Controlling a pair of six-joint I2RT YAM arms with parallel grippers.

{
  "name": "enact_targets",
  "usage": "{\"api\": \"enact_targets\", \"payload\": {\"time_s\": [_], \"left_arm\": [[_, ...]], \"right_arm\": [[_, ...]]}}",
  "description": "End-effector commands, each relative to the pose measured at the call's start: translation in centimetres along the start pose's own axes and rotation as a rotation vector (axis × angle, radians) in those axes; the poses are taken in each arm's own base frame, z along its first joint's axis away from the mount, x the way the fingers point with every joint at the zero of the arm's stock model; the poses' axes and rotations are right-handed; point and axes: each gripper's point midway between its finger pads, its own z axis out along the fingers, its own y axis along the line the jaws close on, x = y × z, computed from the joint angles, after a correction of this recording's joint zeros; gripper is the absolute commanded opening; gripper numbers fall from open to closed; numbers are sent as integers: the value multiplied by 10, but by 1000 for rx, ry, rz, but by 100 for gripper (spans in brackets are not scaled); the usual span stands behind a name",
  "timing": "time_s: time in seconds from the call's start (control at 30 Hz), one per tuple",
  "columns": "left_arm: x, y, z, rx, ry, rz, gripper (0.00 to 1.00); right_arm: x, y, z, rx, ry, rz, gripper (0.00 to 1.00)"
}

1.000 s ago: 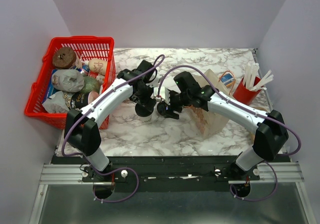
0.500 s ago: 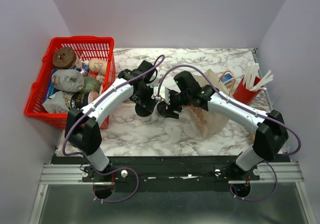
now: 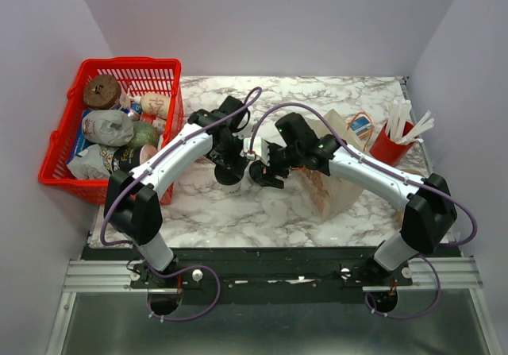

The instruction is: Pack the takeout coffee

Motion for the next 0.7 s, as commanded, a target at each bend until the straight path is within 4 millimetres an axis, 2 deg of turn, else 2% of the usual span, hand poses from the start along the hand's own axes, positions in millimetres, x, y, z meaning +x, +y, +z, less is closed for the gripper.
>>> {"api": "enact_targets", "payload": {"time_s": [0.0, 0.2, 0.43, 0.5, 0.67], "left_arm": [[5, -1, 10, 5, 38, -16, 93], [1, 1, 12, -7, 32, -13, 93], [-11, 2, -2, -8, -20, 0, 94], [-11, 2, -5, -10, -27, 0, 94], [-2, 3, 3, -16, 2, -6, 95]], "right_arm": [[-2, -5, 2, 6, 0, 9, 78], [-2, -5, 2, 6, -2, 9, 78], [-1, -4, 2, 4, 0, 10, 78], [0, -3, 2, 3, 3, 12, 78], [-1, -5, 3, 4, -2, 12, 78]]}}
